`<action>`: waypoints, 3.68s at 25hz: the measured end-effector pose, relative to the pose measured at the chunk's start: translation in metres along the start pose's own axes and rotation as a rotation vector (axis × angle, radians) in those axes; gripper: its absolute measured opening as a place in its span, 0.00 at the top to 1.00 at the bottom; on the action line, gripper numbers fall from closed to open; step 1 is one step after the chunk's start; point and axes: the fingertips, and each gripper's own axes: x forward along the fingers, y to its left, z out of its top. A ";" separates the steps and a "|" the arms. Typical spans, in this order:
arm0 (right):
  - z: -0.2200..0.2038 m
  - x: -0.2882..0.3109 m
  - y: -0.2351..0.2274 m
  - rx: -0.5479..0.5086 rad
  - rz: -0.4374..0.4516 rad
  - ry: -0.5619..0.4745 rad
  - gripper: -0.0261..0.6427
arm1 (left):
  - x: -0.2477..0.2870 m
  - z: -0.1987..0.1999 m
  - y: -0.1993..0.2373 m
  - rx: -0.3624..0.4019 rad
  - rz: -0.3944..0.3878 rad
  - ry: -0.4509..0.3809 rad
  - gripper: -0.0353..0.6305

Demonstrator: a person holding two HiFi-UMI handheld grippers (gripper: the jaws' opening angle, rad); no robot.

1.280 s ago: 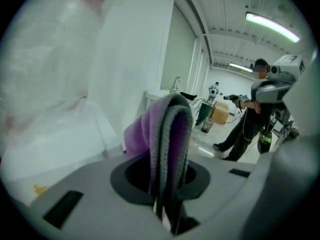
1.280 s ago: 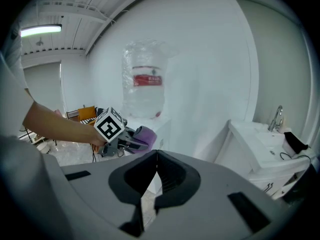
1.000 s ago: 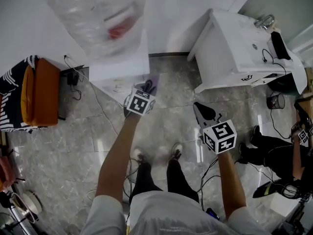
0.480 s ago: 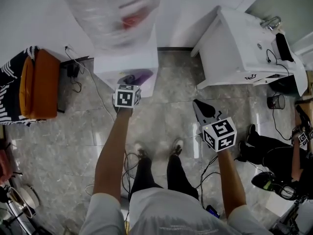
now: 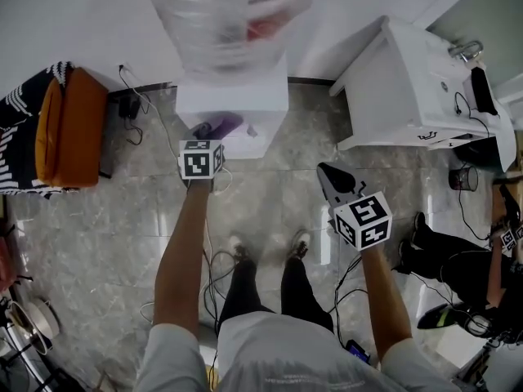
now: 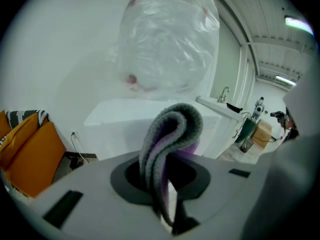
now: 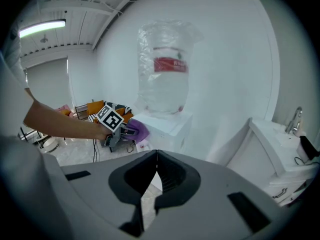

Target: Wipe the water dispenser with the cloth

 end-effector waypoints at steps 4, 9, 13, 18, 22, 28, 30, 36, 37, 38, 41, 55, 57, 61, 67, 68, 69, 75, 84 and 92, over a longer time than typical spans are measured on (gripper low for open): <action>0.005 0.012 0.012 -0.011 0.016 0.007 0.94 | -0.004 -0.002 0.025 -0.028 0.022 -0.008 0.86; 0.007 0.027 0.023 -0.017 0.032 0.020 0.94 | -0.005 -0.006 0.042 -0.041 0.023 -0.013 0.86; 0.006 0.035 0.030 -0.026 0.045 0.032 0.94 | -0.004 -0.013 0.053 -0.066 0.033 -0.014 0.86; 0.009 0.048 0.040 -0.034 0.054 0.041 0.94 | -0.005 -0.023 0.073 -0.088 0.045 -0.010 0.86; 0.007 0.062 0.048 -0.047 0.068 0.056 0.94 | -0.002 -0.034 0.090 -0.130 0.064 -0.012 0.86; -0.008 0.086 0.057 -0.059 0.072 0.040 0.94 | 0.013 -0.056 0.101 -0.146 0.070 -0.020 0.86; -0.019 0.096 0.054 -0.058 0.071 0.031 0.94 | 0.021 -0.066 0.105 -0.149 0.083 -0.027 0.86; -0.075 0.129 0.046 -0.084 0.104 0.018 0.94 | 0.046 -0.098 0.115 -0.139 0.129 -0.067 0.86; -0.085 0.135 0.043 -0.091 0.108 0.016 0.94 | 0.051 -0.104 0.116 -0.137 0.136 -0.077 0.86; -0.097 0.142 0.041 -0.096 0.111 0.016 0.94 | 0.056 -0.112 0.117 -0.139 0.143 -0.086 0.86; -0.131 0.165 0.035 -0.101 0.116 0.012 0.94 | 0.076 -0.139 0.118 -0.143 0.156 -0.099 0.86; -0.226 0.283 -0.008 -0.128 0.076 -0.084 0.94 | 0.172 -0.256 0.139 -0.191 0.206 -0.263 0.86; -0.234 0.301 -0.014 -0.108 0.065 -0.109 0.94 | 0.178 -0.270 0.142 -0.201 0.200 -0.282 0.86; -0.261 0.329 -0.009 -0.114 0.084 -0.148 0.94 | 0.196 -0.293 0.145 -0.193 0.199 -0.294 0.86; -0.304 0.366 0.004 -0.139 0.155 -0.198 0.94 | 0.226 -0.320 0.135 -0.077 0.230 -0.248 0.86; -0.310 0.369 0.004 -0.137 0.161 -0.207 0.94 | 0.233 -0.326 0.130 -0.047 0.227 -0.229 0.86; -0.315 0.372 0.003 -0.139 0.164 -0.214 0.94 | 0.238 -0.329 0.127 -0.031 0.226 -0.221 0.86; -0.329 0.381 -0.013 -0.122 0.168 -0.206 0.94 | 0.246 -0.328 0.109 -0.084 0.179 -0.230 0.86; -0.331 0.372 -0.047 -0.058 0.101 -0.246 0.94 | 0.264 -0.320 0.062 -0.027 0.068 -0.148 0.86; -0.339 0.359 -0.063 -0.067 0.052 -0.251 0.94 | 0.291 -0.301 -0.024 0.099 -0.105 -0.176 0.86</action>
